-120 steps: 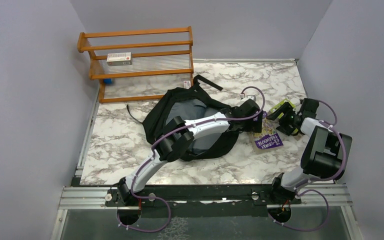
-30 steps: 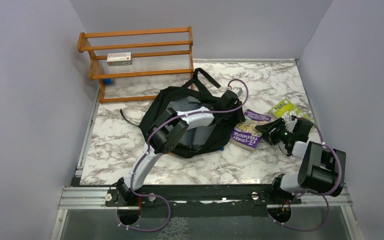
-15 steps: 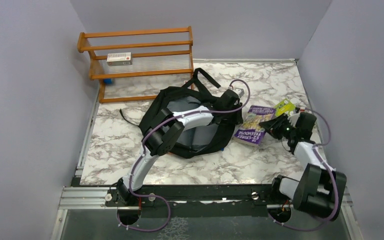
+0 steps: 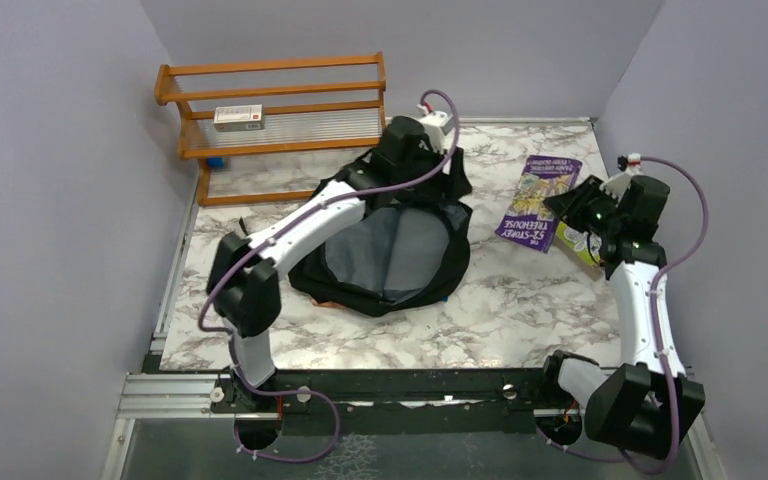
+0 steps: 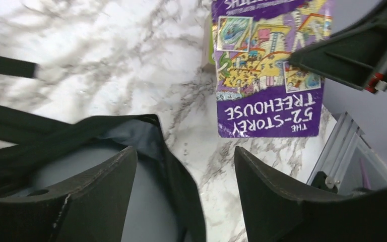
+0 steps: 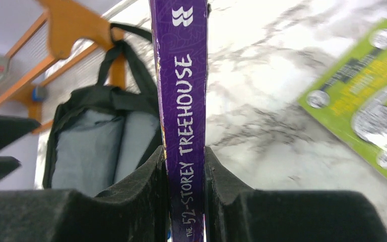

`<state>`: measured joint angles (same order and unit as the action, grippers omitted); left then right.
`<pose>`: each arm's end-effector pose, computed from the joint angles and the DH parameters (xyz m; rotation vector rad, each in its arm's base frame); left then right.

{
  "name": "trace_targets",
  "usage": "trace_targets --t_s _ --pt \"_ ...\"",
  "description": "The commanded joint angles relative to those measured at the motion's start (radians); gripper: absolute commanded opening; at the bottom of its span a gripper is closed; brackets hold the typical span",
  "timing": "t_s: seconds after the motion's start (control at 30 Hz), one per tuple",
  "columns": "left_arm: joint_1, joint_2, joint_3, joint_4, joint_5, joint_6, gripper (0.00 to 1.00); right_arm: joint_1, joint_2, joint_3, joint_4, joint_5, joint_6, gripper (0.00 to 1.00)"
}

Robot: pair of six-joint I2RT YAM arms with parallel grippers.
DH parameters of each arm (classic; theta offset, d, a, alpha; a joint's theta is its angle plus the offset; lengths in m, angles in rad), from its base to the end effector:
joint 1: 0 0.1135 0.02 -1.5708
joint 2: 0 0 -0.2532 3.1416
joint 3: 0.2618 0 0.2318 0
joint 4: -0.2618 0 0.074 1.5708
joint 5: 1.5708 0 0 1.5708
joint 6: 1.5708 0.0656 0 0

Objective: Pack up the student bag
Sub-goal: Pick up the book from the center of the board.

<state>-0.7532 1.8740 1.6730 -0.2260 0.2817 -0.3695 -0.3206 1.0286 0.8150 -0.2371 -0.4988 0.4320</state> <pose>0.3170 -0.3222 0.3125 0.5928 2.0396 -0.9786 0.2370 -0.0456 0.2842 0.4343 1.9611 0.5737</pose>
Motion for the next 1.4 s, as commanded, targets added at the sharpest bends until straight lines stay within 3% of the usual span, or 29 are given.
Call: trace_targets --t_s 0.0,0.13,0.3,0.53,0.9,1.17,1.37 --pt "0.088 -0.196 -0.106 -0.042 0.068 0.175 0.73 0.149 0.085 0.174 -0.037 -0.139 -0.101 0.01" --pt "0.143 -0.354 -0.185 -0.090 0.056 0.281 0.76 0.312 0.176 0.290 -0.047 -0.212 -0.158 0.01" --pt "0.170 -0.498 -0.237 -0.177 0.078 0.418 0.76 0.432 0.300 0.411 -0.038 -0.431 -0.232 0.00" --pt "0.174 -0.605 -0.243 -0.261 0.081 0.474 0.88 0.583 0.458 0.609 -0.340 -0.499 -0.576 0.00" --pt "0.175 -0.565 -0.155 -0.476 0.270 0.562 0.91 0.647 0.449 0.622 -0.473 -0.747 -0.855 0.00" --pt "0.176 -0.523 -0.117 -0.499 0.363 0.554 0.92 0.727 0.488 0.677 -0.609 -0.788 -0.950 0.01" --pt "0.175 -0.487 -0.128 -0.529 0.446 0.545 0.82 0.744 0.475 0.693 -0.631 -0.783 -0.972 0.01"
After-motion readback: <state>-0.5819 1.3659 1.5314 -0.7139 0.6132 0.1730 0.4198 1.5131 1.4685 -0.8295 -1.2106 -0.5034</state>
